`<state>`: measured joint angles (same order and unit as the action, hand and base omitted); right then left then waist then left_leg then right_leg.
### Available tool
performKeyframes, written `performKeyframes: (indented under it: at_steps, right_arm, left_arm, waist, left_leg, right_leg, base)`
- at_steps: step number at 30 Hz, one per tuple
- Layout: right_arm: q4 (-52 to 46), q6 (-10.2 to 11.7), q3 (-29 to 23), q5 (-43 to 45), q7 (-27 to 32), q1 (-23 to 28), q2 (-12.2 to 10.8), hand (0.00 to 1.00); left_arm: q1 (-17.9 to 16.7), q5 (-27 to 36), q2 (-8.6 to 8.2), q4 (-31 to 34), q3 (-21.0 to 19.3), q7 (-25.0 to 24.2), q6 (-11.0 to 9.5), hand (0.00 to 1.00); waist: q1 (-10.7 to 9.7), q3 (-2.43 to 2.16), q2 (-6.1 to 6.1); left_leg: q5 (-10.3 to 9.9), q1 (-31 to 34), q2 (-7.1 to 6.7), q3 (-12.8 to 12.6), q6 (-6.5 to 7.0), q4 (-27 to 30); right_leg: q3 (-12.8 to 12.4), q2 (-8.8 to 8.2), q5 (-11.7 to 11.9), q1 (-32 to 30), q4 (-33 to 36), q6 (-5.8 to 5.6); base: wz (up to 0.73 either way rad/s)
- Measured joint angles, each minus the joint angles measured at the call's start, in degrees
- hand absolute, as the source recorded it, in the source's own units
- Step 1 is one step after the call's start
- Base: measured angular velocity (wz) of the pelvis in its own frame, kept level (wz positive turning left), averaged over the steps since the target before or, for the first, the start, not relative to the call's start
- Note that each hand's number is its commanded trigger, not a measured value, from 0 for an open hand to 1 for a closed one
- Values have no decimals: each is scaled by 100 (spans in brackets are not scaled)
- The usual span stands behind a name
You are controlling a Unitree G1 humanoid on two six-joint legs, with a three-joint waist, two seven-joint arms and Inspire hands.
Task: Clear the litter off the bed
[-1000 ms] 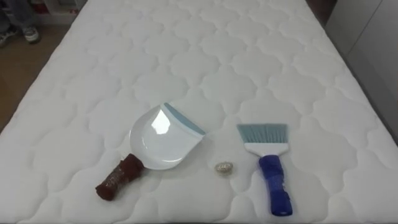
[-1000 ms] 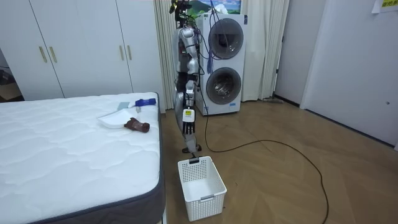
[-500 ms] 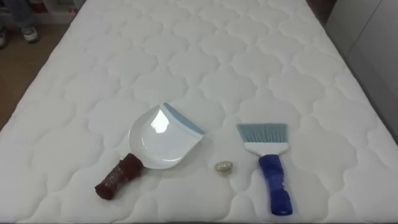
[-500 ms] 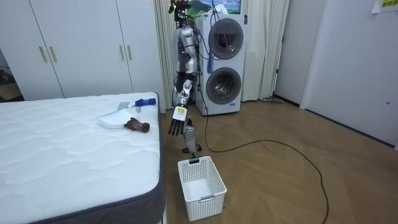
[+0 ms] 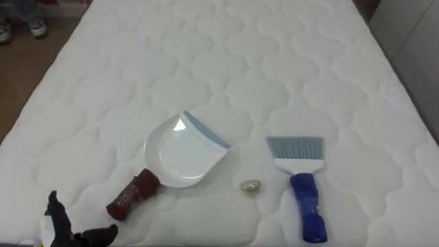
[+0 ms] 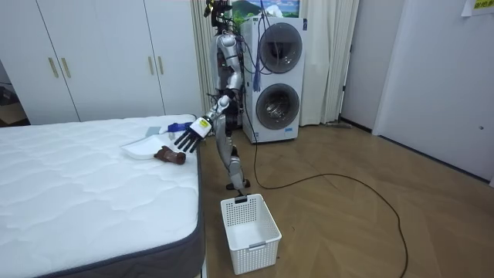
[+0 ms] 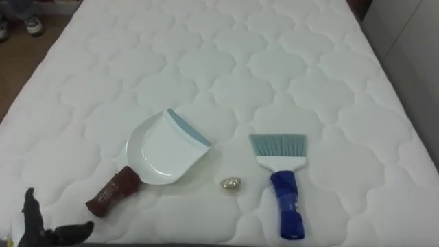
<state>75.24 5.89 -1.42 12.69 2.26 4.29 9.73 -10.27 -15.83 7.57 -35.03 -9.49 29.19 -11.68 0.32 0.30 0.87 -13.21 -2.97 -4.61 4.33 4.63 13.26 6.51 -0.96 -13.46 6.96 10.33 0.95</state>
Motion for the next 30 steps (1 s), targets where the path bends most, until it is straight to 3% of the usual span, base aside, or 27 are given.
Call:
performKeyframes:
  at_steps: [8, 12, 20, 30]
  right_arm:
    - [-76, 33, 26, -387, -266, 39, 57, 0]
    - [-82, 33, 261, -568, -380, 12, 139, 0]
    - [-63, 33, 473, -618, -360, -87, 168, 0]
    - [36, 30, 609, -825, -328, -143, 138, 0]
  left_arm:
    - [73, -2, 50, 425, 227, 57, -74, 0]
    - [173, -3, 222, 461, 663, 27, -76, 0]
    - [392, 2, 265, 589, 1130, -52, -95, 0]
    - [446, 66, 266, 575, 1315, -132, -96, 0]
  waist:
    - [4, -9, -32]
    - [3, -19, -46]
    - [-35, -20, -65]
    - [-213, 27, 21]
  left_leg:
    - [1, 53, 21, -92, 1, -101]
    - [2, 137, 18, -103, 2, -16]
    - [3, 177, 24, -95, 1, -6]
    - [3, 250, 21, -97, 1, 2]
  right_leg:
    - [-23, 4, 7, -102, 24, -4]
    - [-32, -2, 11, -161, 26, -4]
    - [-8, 0, 13, -189, 13, -3]
    - [5, -1, 19, -245, 12, -3]
  base:
    - [-5]
    - [-2]
    - [0]
    - [0]
